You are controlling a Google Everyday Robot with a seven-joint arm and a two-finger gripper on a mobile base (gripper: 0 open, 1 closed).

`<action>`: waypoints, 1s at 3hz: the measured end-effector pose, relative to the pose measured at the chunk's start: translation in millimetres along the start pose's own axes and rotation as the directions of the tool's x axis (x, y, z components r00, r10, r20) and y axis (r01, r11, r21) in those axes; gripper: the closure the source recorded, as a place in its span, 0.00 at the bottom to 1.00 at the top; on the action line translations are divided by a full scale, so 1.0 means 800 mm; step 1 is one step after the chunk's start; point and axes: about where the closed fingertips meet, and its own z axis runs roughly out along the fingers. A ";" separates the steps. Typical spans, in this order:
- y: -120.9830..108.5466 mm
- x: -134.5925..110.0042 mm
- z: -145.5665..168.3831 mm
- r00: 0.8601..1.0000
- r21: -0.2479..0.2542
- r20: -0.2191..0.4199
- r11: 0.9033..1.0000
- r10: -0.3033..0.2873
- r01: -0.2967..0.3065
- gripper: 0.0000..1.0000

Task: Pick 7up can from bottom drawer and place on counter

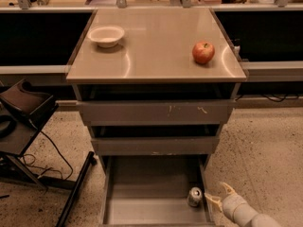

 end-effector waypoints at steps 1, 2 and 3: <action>0.000 0.000 0.000 1.000 0.000 0.000 1.000 0.000 0.000 0.00; -0.006 0.007 0.022 0.999 -0.022 -0.033 1.000 -0.012 0.011 0.00; -0.036 0.008 0.040 0.991 -0.014 -0.137 1.000 -0.002 0.000 0.00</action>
Offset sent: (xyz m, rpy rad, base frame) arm 0.0341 -0.0055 -0.0347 -0.0425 0.0893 0.0478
